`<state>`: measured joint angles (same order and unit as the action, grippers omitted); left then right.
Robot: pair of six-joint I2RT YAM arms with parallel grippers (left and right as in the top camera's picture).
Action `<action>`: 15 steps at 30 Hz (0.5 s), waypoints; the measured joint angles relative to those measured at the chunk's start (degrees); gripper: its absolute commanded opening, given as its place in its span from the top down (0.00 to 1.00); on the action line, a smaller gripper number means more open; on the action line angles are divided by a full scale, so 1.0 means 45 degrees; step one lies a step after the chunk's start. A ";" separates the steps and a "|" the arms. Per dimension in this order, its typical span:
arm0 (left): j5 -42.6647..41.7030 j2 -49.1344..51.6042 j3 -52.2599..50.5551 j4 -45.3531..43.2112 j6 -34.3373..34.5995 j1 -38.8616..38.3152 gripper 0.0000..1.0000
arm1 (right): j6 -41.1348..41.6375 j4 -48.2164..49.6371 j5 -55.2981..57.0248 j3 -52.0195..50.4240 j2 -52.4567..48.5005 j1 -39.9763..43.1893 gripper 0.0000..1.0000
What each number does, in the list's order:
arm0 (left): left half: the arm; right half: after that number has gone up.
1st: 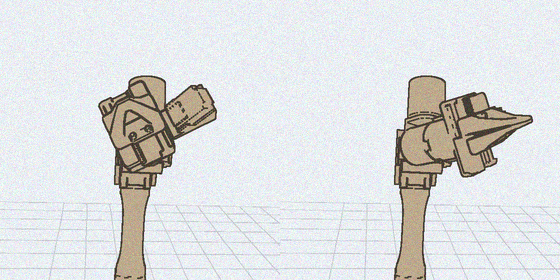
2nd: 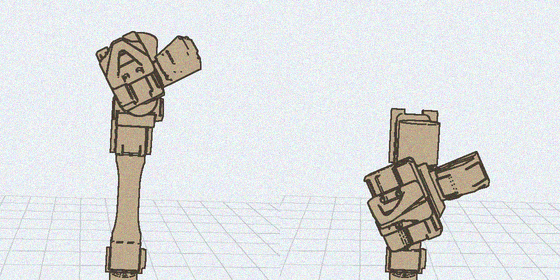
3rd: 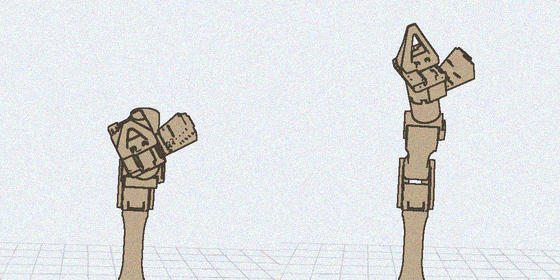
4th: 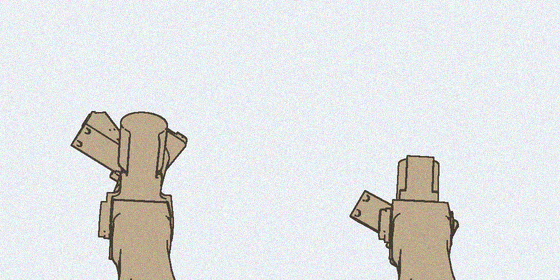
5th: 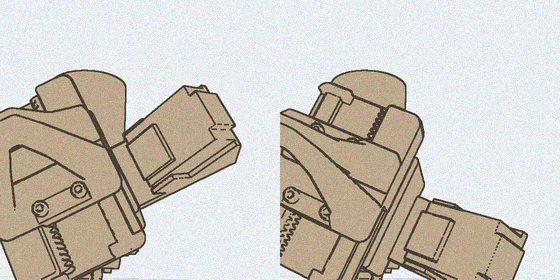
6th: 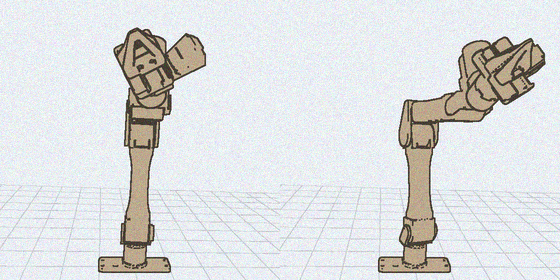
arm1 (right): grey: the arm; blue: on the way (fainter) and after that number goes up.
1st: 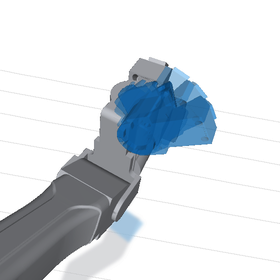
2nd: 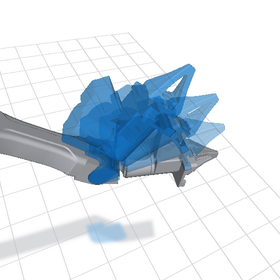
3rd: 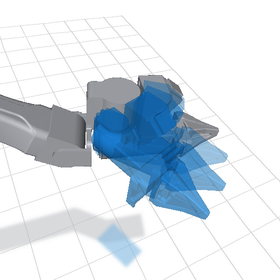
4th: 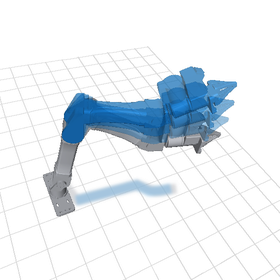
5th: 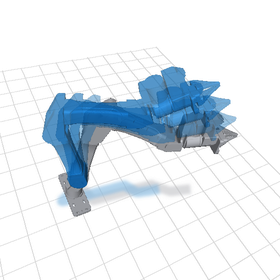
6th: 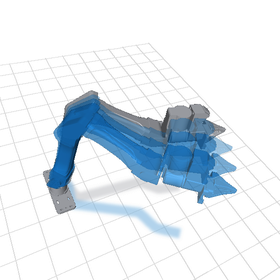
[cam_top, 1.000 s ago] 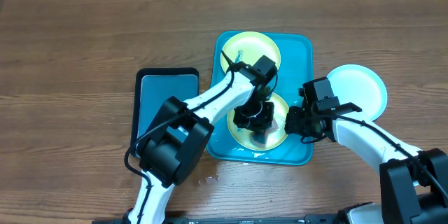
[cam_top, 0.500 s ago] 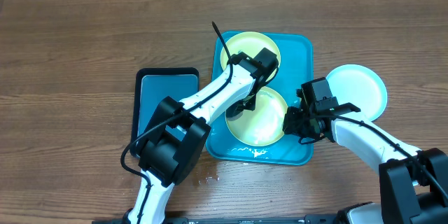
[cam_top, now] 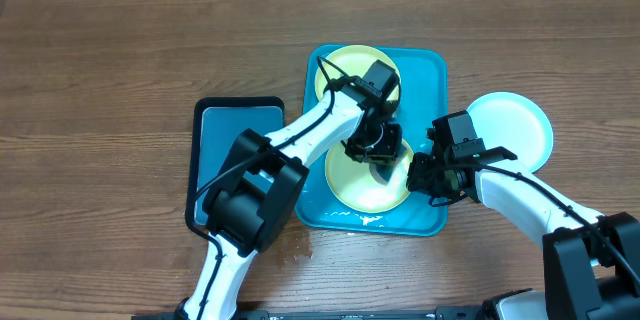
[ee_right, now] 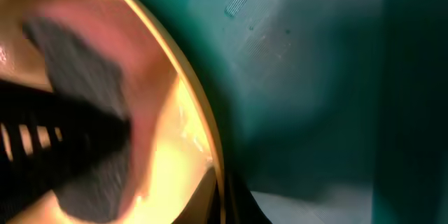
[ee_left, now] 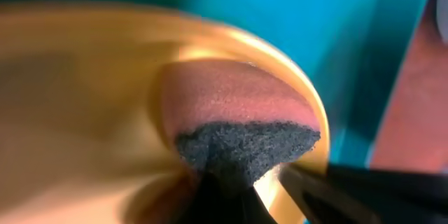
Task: Clean dirty plates on tray and stack at the side
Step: 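Hold the plate with the right gripper and scrub it with the left sponge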
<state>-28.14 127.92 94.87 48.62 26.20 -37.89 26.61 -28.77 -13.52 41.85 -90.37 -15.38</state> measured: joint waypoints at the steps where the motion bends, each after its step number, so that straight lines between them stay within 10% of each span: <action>1: -0.0204 0.0015 0.0000 0.0165 -0.0073 -0.0015 0.96 | -0.0015 0.0005 -0.0005 0.0000 0.0000 0.0000 0.96; 15: 0.4211 0.0019 0.0709 0.3118 0.0063 -0.0117 0.96 | -0.0170 0.0000 -0.0049 -0.0005 0.0000 -0.0010 0.96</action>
<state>-9.19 128.01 98.06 62.65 26.48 -38.41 25.85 -28.77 -13.74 41.82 -90.37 -15.42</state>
